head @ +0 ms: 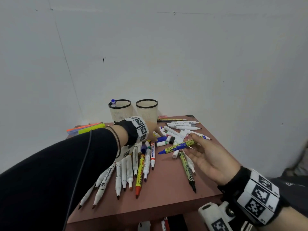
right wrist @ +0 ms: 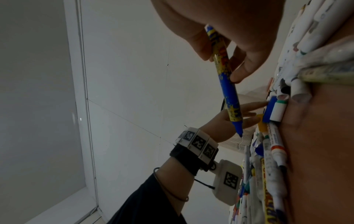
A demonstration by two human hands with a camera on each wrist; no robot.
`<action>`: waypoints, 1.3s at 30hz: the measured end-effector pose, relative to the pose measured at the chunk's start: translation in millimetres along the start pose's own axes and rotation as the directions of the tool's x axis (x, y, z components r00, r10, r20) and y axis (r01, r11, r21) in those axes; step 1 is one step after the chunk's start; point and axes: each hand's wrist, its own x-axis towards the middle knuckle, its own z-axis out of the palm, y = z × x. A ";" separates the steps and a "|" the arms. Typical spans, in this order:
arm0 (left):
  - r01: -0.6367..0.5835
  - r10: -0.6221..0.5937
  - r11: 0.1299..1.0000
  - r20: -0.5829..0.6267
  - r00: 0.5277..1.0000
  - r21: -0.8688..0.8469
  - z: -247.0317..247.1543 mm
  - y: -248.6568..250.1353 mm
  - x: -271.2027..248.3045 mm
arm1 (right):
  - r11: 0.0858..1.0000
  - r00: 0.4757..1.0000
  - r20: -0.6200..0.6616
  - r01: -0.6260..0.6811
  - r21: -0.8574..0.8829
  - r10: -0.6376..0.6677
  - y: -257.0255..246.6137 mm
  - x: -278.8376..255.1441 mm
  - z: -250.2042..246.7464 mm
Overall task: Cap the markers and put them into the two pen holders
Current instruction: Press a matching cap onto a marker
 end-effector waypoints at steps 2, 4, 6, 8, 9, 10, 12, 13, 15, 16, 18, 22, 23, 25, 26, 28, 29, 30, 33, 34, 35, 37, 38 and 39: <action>0.009 -0.009 1.000 -0.006 1.000 0.022 2.3 -4.3 2.3 | 1.000 1.000 0.012 -0.020 0.003 0.020 0.6 0.9 -2.8; 0.017 -0.017 1.000 -0.002 1.000 0.020 2.8 -10.7 2.2 | 1.000 0.999 0.019 -0.029 0.005 0.029 0.8 2.1 -5.2; 0.027 -0.027 1.000 0.002 1.000 0.009 1.6 -17.6 -0.3 | 0.999 0.999 0.021 -0.033 0.005 0.032 0.5 4.0 -6.6; 0.051 -0.050 0.999 -0.026 0.998 0.003 0.3 -23.8 -4.3 | 0.999 0.999 0.020 -0.038 0.015 0.038 -0.5 5.4 -7.3; 0.059 -0.059 0.998 -0.040 0.997 0.004 0.5 -26.9 -6.5 | 0.999 0.999 0.019 -0.041 0.023 0.041 -0.9 6.0 -7.2; 0.063 -0.063 0.998 -0.046 0.997 0.004 1.0 -29.7 -8.4 | 0.999 0.999 0.019 -0.043 0.031 0.042 -1.1 6.5 -7.2; 0.068 -0.068 0.998 -0.034 0.997 0.005 4.5 -34.5 -11.3 | 0.998 0.999 0.022 -0.045 0.039 0.044 -1.0 6.8 -7.1; 0.077 -0.077 0.997 -0.021 0.997 0.005 6.6 -36.6 -12.8 | 0.998 0.999 0.022 -0.046 0.040 0.045 -0.3 7.3 -7.2; 0.106 -0.106 0.994 -0.011 0.994 0.010 11.3 -40.2 -15.2 | 0.998 0.999 0.020 -0.046 0.045 0.045 1.6 8.3 -7.6; 0.116 -0.115 0.993 -0.025 0.993 0.013 13.0 -41.8 -15.9 | 0.998 0.999 0.016 -0.046 0.048 0.046 2.6 8.7 -8.0; 0.123 -0.123 0.992 -0.068 0.990 -0.001 14.3 -45.0 -18.4 | 0.998 0.999 0.005 -0.049 0.047 0.049 4.0 9.0 -8.6; 0.137 -0.140 0.990 -0.077 0.987 -0.034 12.4 -56.5 -32.4 | 0.996 0.998 -0.010 -0.065 0.056 0.066 4.4 8.5 -9.6; 0.145 -0.146 0.989 -0.076 0.986 -0.026 12.4 -60.9 -36.7 | 0.996 0.998 -0.010 -0.067 0.060 0.068 4.2 8.2 -9.4; 0.168 -0.169 0.986 -0.058 0.984 -0.023 13.3 -69.5 -44.9 | 0.996 0.997 -0.009 -0.070 0.063 0.071 3.7 7.5 -8.1; 0.184 -0.185 0.982 -0.039 0.982 -0.033 14.1 -73.5 -48.6 | 0.995 0.997 -0.007 -0.072 0.063 0.073 3.2 6.9 -6.7; 0.216 -0.217 0.975 -0.017 0.976 -0.044 16.6 -79.4 -54.4 | 0.995 0.997 -0.006 -0.077 0.061 0.077 2.3 5.6 -3.5; 0.226 -0.227 0.973 -0.013 0.974 -0.047 17.4 -81.3 -56.9 | 0.995 0.997 -0.004 -0.077 0.058 0.077 1.8 5.0 -1.9; 0.237 -0.237 0.970 -0.002 0.971 -0.052 18.7 -82.5 -59.0 | 0.996 0.997 -0.003 -0.076 0.055 0.076 1.6 4.2 -0.5; 0.258 -0.257 0.964 0.027 0.966 -0.066 20.1 -82.2 -64.4 | 0.996 0.998 0.001 -0.067 0.054 0.067 1.3 1.1 3.4; 0.251 -0.251 0.965 0.009 0.968 -0.073 19.3 -80.4 -65.4 | 0.996 0.998 0.001 -0.065 0.056 0.065 1.4 0.0 4.4; 0.231 -0.234 0.969 -0.025 0.972 -0.085 18.2 -77.5 -65.8 | 0.996 0.998 0.000 -0.063 0.058 0.063 1.7 -0.8 5.2; 0.170 -0.181 0.979 -0.095 0.979 -0.116 14.9 -68.1 -65.4 | 0.996 0.998 -0.002 -0.062 0.061 0.063 2.9 -2.5 6.7; 0.135 -0.150 0.982 -0.109 0.983 -0.136 13.5 -62.1 -64.5 | 0.996 0.998 -0.003 -0.064 0.059 0.064 3.5 -3.2 7.3; 0.100 -0.117 0.983 -0.107 0.987 -0.153 12.0 -55.5 -63.3 | 0.997 0.998 -0.005 -0.065 0.050 0.065 4.1 -3.6 7.7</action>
